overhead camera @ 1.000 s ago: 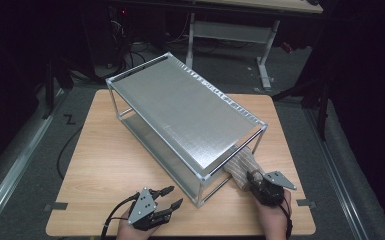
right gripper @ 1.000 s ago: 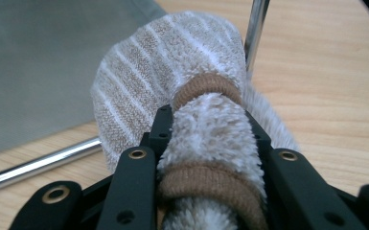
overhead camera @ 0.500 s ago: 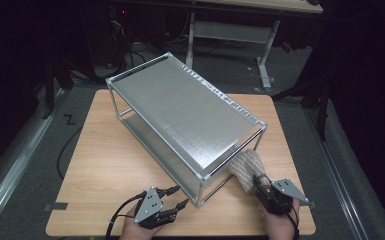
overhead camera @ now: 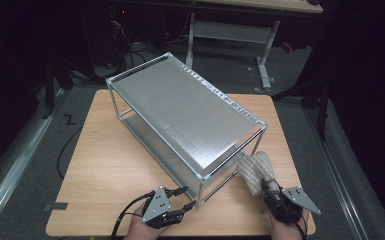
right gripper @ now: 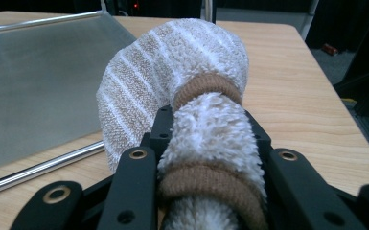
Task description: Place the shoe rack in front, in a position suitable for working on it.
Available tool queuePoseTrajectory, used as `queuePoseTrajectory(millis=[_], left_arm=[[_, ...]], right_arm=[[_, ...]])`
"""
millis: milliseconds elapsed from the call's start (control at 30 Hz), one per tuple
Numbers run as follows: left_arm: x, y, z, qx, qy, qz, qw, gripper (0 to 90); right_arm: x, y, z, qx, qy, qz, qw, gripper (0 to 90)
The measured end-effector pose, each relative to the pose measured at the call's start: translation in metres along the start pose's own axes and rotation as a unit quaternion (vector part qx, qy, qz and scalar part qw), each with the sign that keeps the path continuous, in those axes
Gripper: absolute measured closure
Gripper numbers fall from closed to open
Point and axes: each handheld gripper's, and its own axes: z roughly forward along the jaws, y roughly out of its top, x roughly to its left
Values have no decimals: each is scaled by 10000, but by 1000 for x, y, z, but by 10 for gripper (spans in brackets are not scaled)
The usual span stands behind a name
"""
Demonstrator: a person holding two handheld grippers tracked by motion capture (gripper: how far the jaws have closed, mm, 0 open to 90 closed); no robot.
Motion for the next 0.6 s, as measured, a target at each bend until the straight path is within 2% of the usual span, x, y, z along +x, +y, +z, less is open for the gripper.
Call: queuePoseTrajectory(millis=[300, 500, 600], left_arm=[[-6, 3, 12, 6, -201, 67, 9998, 509], [-6, 3, 14, 21, -221, 78, 9997, 509], [-5, 2, 14, 20, -212, 57, 9998, 509]], right_arm=[[3, 1, -22, -336, -76, -14, 9994, 668], [4, 7, -31, -529, -44, -81, 9986, 661], [5, 13, -37, -714, -50, -67, 9974, 661]])
